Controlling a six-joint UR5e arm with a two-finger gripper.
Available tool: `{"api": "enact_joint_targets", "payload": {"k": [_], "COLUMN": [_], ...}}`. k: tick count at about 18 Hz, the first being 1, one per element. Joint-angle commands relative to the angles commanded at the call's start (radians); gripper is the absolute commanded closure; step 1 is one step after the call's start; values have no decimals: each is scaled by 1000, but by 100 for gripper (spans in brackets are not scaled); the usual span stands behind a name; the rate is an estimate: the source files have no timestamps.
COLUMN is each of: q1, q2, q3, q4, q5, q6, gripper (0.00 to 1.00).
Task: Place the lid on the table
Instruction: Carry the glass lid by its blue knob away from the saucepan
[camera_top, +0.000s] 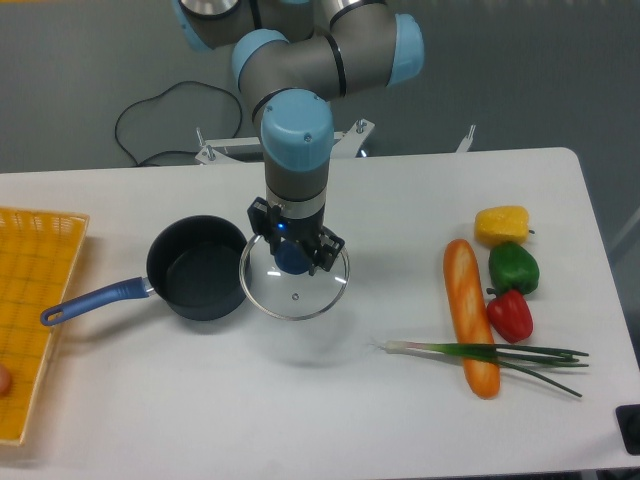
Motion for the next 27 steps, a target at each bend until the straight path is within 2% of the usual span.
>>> {"api": "enact_joint_targets", "payload": {"k": [2,6,9,16,24,27], "q1": [-3,-2,8,15,26,23], "q2": [-5,-20,-25,-90,-129,-159], "q3": [-6,0,5,51,46,43], "q4": [5,61,71,81,109,150], "q5": [0,0,0,6,20,20], "q6": [2,11,17,32,61,60], "gripper": [62,62,62,62,62,62]}}
